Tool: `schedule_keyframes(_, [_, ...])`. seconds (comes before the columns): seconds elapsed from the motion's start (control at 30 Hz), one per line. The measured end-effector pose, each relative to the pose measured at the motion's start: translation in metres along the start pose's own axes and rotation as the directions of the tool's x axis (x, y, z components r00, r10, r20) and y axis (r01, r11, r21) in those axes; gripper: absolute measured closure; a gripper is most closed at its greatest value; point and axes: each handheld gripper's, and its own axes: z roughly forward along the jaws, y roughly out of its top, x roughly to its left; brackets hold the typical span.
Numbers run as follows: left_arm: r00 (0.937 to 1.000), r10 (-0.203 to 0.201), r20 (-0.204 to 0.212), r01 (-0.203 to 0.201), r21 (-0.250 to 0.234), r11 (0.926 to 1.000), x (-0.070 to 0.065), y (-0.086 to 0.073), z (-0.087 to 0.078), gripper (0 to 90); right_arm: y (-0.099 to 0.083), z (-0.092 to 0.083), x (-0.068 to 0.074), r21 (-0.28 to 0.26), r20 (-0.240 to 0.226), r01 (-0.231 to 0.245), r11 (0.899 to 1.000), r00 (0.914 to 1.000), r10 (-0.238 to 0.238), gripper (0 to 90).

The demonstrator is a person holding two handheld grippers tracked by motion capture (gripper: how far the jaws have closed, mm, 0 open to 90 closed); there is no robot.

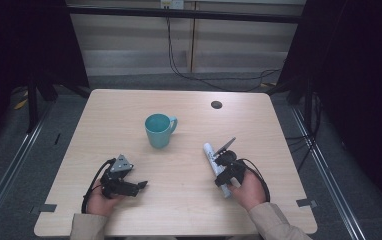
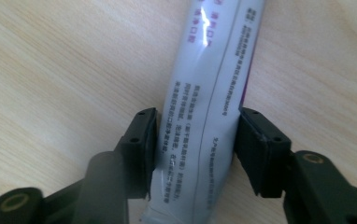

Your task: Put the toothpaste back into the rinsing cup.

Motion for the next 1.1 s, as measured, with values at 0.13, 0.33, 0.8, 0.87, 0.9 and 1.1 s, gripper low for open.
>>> schedule_keyframes(0.13, [1.0, 0.002, 0.0, -0.002, 0.001, 1.0, 0.0, 0.0, 0.0, 17.3, 0.0, -0.001, -0.002, 0.015, 0.0, 0.04, 0.999, 0.9992, -0.04, 56.9])
schedule_keyframes(0.33, [1.0, 0.001, 0.006, -0.001, 0.003, 1.0, -0.001, 0.0, 0.001, 15.5, -0.001, -0.008, -0.002, 0.001, 0.011, 0.079, 0.997, 0.9969, -0.079, 77.4])
schedule_keyframes(0.8, [0.9994, 0.02, 0.027, -0.022, 0.041, 0.9989, -0.002, 0.004, 0.006, 1.5, -0.011, -0.018, -0.015, -0.072, -0.032, 0.126, 0.989, 0.9911, -0.129, 78.8])
schedule_keyframes(0.87, [0.9994, 0.023, 0.026, -0.024, 0.042, 0.9989, -0.002, 0.004, 0.007, 0.1, -0.013, -0.022, -0.016, -0.079, -0.036, 0.139, 0.987, 0.9892, -0.142, 78.8])
schedule_keyframes(0.9, [0.9994, 0.024, 0.025, -0.025, 0.042, 0.9988, -0.002, 0.004, 0.007, 0.0, -0.014, -0.024, -0.016, -0.075, -0.04, 0.135, 0.988, 0.9896, -0.138, 78.9])
schedule_keyframes(1.1, [0.998, 0.041, 0.048, -0.044, 0.07, 0.9966, -0.003, 0.011, 0.004, 12.4, -0.018, -0.034, -0.015, -0.089, -0.037, 0.202, 0.975, 0.9779, -0.206, 78.7])
